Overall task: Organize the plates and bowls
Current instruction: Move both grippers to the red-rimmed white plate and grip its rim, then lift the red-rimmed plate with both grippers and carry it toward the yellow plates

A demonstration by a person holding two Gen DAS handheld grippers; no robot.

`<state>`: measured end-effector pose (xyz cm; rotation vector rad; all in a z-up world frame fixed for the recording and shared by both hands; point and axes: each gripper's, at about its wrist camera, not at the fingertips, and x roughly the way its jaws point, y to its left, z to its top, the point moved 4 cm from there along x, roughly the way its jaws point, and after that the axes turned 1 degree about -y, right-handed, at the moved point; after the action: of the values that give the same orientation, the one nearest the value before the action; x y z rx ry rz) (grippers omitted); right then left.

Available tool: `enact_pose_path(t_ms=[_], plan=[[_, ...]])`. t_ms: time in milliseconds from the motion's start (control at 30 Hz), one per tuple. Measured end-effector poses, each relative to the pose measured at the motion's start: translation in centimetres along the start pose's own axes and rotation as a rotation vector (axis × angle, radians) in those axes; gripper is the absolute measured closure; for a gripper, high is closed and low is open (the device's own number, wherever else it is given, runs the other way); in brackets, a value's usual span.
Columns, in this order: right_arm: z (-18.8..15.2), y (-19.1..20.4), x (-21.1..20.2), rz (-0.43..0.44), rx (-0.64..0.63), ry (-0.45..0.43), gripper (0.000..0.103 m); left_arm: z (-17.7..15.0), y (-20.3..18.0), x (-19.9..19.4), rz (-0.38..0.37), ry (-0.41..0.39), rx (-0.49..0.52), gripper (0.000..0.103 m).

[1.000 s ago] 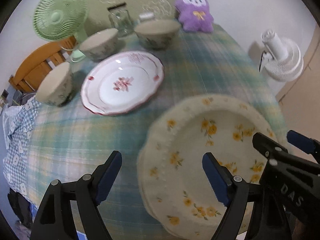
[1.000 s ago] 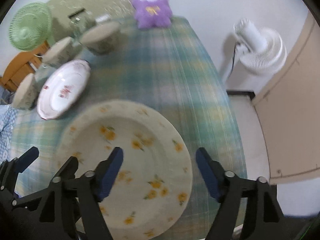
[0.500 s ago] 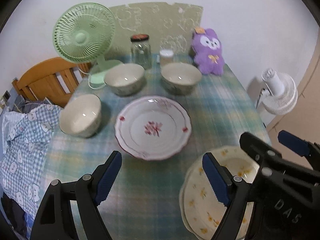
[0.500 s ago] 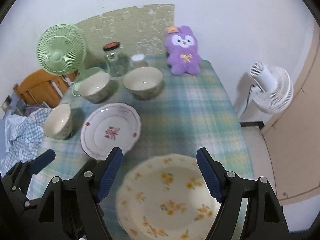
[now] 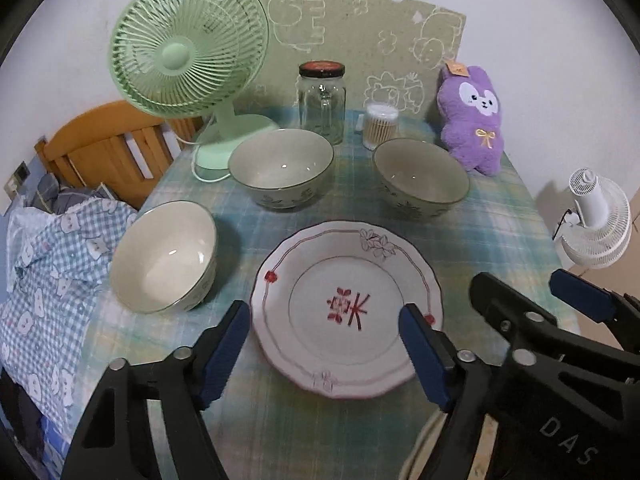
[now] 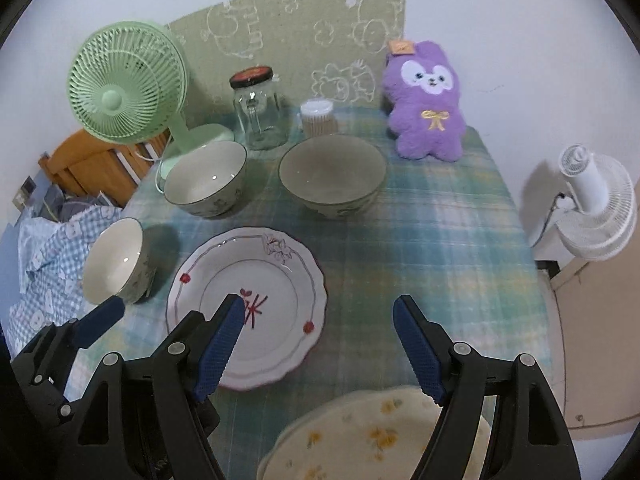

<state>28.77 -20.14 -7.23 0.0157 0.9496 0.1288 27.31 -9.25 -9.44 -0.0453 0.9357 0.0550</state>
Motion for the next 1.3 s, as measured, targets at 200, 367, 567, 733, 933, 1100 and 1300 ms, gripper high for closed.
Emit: enact_pose_path(t_ms=[200, 367, 567, 733, 933, 1100, 1300], plan=[[0.9, 0.3, 4.4, 0.004, -0.013, 0.032, 0.033, 0.3, 0.6, 3.7, 0.083, 0.008, -0.006, 0.032], [0.9, 0.5, 7.4, 0.007, -0.007, 0.076, 0.036, -0.2, 1.9, 6.4, 0.117, 0.062, -0.057, 0.04], [0.5, 0.8, 10.3, 0.0, -0.015, 0.129, 0.043, -1.1, 3.0, 8.5, 0.153, 0.107, -0.073, 0.051], [0.1, 1.1, 11.7, -0.007, -0.023, 0.161, 0.054, -1.6, 3.9, 9.7, 0.131, 0.15, -0.124, 0.057], [-0.1, 1.3, 12.8, -0.017, -0.042, 0.186, 0.057, -1.5, 4.0, 10.1, 0.141, 0.151, -0.144, 0.06], [-0.4, 1.1, 13.5, -0.035, -0.045, 0.209, 0.062, -1.3, 4.0, 10.2, 0.144, 0.153, -0.137, 0.06], [-0.2, 1.2, 13.4, -0.052, -0.053, 0.214, 0.062, -1.3, 3.9, 10.2, 0.159, 0.145, -0.117, 0.06]])
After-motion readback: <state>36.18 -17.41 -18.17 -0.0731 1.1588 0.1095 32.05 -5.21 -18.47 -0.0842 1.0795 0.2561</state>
